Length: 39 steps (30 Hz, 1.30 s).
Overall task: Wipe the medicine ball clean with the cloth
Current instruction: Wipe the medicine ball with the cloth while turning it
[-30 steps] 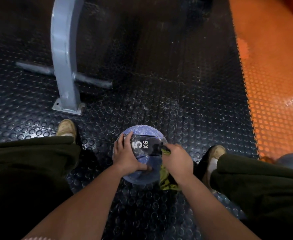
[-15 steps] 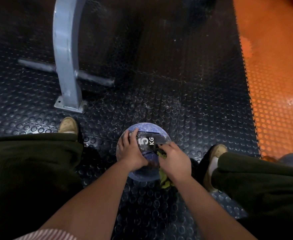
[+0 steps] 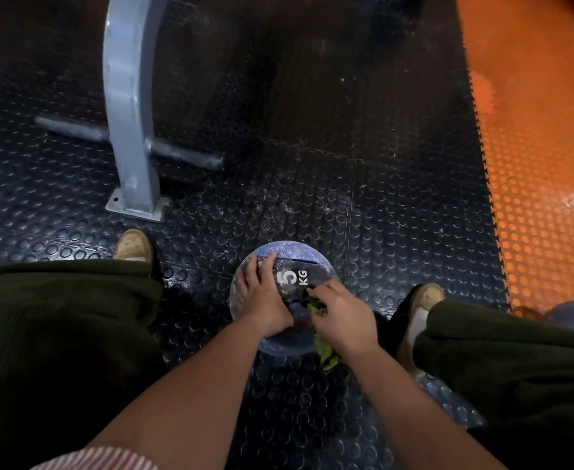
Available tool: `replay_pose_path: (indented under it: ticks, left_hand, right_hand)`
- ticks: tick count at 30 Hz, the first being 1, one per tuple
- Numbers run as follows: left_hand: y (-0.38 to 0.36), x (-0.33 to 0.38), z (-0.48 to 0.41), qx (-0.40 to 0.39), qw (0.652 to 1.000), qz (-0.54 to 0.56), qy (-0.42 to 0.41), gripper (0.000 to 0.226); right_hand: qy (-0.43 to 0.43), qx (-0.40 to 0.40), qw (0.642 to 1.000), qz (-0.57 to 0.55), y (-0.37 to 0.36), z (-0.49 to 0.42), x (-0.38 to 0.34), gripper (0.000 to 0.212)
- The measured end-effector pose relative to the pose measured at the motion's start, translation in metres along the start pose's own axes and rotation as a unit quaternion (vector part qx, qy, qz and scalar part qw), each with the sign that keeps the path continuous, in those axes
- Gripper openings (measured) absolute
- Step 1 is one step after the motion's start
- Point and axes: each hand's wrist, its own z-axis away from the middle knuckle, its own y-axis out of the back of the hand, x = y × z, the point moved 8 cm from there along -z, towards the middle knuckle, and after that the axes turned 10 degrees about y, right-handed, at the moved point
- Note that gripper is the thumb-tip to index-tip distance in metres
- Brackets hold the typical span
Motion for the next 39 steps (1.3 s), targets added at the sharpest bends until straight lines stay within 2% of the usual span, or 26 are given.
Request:
replay_pose_path:
  ticks: [3,5,10,12,18,22,29,32,34,37,39]
  left_hand:
    - [0.003,-0.002,-0.001,-0.011,1.000,0.000,-0.002,0.133]
    - [0.002,-0.005,-0.001,-0.012,1.000,0.005,0.006,0.134]
    - [-0.001,-0.003,-0.002,0.021,0.999,0.022,0.018,0.094]
    - [-0.003,-0.002,-0.002,0.019,0.999,0.028,0.013,0.091]
    - [0.005,-0.002,-0.001,0.002,1.000,0.018,-0.004,0.119]
    - [0.009,-0.010,0.000,-0.012,1.000,0.023,-0.002,0.135]
    - [0.003,-0.016,0.005,0.003,1.000,0.010,0.000,0.136]
    - [-0.001,-0.015,0.008,0.011,1.000,0.000,-0.007,0.129]
    - [-0.004,-0.016,0.010,0.011,1.000,-0.005,-0.023,0.124]
    - [-0.009,-0.018,0.016,-0.004,0.999,0.008,-0.048,0.138]
    - [-0.006,-0.018,0.016,0.002,0.999,0.019,-0.044,0.129]
  right_hand:
    - [-0.051,0.006,0.999,0.003,0.004,0.005,0.019,0.034]
    - [-0.055,0.013,0.998,-0.006,0.007,0.003,0.017,0.035]
    - [0.064,0.004,0.998,0.000,-0.001,-0.012,-0.036,0.026]
    - [0.064,0.001,0.998,0.006,-0.001,-0.013,-0.036,0.025]
    - [-0.024,-0.003,1.000,-0.012,0.001,-0.001,0.005,0.033]
    - [-0.043,-0.006,0.999,-0.010,0.001,0.002,0.011,0.033]
    - [-0.086,0.021,0.996,-0.030,0.008,-0.005,0.008,0.033]
    - [-0.109,0.033,0.993,-0.027,0.016,-0.019,0.009,0.030]
    - [-0.131,0.025,0.991,-0.025,0.021,-0.032,0.011,0.025]
    - [-0.162,-0.013,0.986,-0.028,0.025,-0.047,0.017,0.021]
    - [-0.171,-0.023,0.984,-0.047,0.024,-0.047,0.020,0.021]
